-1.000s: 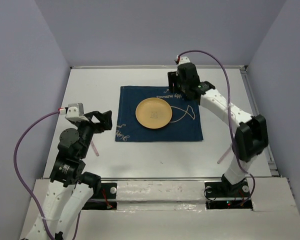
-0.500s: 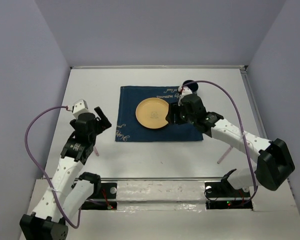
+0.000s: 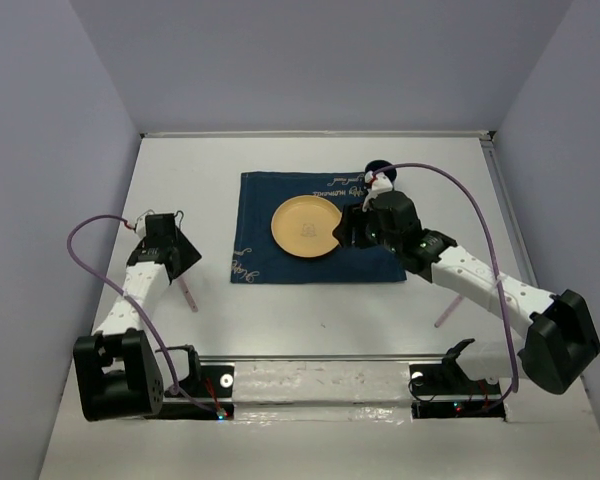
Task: Set the dinner table for one person
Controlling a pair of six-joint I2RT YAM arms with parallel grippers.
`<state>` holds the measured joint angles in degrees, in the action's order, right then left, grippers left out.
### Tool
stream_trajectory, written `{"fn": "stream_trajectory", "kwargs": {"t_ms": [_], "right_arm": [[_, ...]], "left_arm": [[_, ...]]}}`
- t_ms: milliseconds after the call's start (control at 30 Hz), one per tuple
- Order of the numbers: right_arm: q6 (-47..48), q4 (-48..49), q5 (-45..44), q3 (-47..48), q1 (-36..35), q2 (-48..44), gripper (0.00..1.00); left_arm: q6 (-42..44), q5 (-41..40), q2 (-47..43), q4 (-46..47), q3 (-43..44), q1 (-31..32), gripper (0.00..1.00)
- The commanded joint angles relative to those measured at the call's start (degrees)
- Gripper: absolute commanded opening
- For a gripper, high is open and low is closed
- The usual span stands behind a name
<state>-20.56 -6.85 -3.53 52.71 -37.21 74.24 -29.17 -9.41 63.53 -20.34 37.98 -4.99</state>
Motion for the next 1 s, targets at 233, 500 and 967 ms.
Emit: {"fn": "stream_trajectory", "kwargs": {"t_ms": [233, 500, 967], "right_arm": [[0.3, 4.2, 0.0, -2.1, -0.3, -3.0, 0.65], [0.3, 4.3, -0.8, -3.0, -0.3, -4.2, 0.64], [0.2, 4.4, -0.8, -3.0, -0.3, -3.3, 0.64]], "left_arm": [[2.6, 0.5, 12.6, 5.0, 0.1, -1.6, 0.48], [2.3, -0.8, 13.5, 4.5, 0.4, -2.7, 0.56], [2.3, -2.0, 13.6, 3.7, 0.3, -2.8, 0.56]]}}
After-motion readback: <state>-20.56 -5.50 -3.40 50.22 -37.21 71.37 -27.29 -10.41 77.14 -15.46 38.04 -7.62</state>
